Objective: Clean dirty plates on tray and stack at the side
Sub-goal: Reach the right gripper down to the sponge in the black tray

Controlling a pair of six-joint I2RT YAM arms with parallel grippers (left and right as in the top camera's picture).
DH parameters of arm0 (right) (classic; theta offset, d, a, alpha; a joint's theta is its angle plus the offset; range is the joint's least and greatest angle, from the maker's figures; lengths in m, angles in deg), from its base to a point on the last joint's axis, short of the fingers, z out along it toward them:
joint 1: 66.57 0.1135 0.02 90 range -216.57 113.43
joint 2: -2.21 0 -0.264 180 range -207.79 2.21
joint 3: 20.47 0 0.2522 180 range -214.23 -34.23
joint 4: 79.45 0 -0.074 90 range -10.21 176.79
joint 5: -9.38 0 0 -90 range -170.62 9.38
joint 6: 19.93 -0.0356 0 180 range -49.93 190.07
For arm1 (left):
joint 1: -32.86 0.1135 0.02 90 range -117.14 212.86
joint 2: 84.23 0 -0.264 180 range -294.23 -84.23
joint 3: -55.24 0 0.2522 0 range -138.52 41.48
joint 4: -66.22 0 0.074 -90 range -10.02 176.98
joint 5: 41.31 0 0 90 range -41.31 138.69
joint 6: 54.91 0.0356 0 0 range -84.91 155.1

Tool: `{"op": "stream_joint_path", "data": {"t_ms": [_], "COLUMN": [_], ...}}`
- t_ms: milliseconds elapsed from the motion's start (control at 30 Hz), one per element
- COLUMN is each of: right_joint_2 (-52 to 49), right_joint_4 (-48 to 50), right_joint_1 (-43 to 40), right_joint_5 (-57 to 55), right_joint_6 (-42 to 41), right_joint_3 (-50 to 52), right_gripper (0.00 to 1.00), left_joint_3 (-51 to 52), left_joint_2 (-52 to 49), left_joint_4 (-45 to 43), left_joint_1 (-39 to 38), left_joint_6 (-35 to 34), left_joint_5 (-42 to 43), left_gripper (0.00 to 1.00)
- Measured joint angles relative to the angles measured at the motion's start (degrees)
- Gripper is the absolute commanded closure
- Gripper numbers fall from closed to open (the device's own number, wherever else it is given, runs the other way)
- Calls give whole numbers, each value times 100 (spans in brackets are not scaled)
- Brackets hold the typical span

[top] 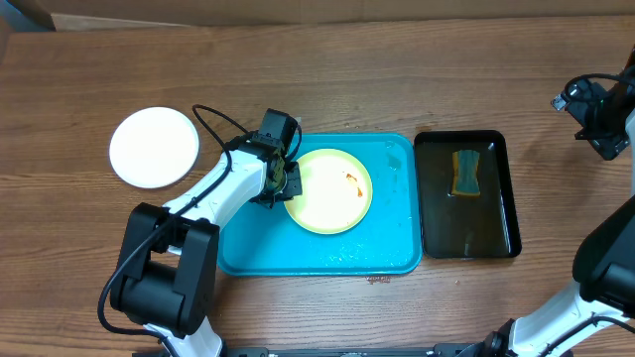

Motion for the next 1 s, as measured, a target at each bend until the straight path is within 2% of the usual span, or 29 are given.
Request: {"op": "stream_joint_path", "data": {"t_ms": [400, 667, 800, 1000], "right_joint_2": [0, 0, 0, 0], "right_joint_4": [-2, -2, -2, 50], "right_joint_1": [0, 0, -2, -2], "right_joint_5": [0, 2, 0, 162], "right_joint_6": [2, 0, 0, 0], "right_joint_3": [0, 0, 0, 0], "right_gripper": [0, 0, 0, 0], "left_joint_3": [0, 0, 0, -2], "left_joint_2": [0, 2, 2, 2], "left_joint_4": [-4, -9, -13, -26], "left_joint_1": [0, 0, 0, 0], "left_joint_6": [-2, -2, -2, -22], "left_joint_5": [7, 57, 70, 72], "left_gripper": [81, 83, 91, 90]}}
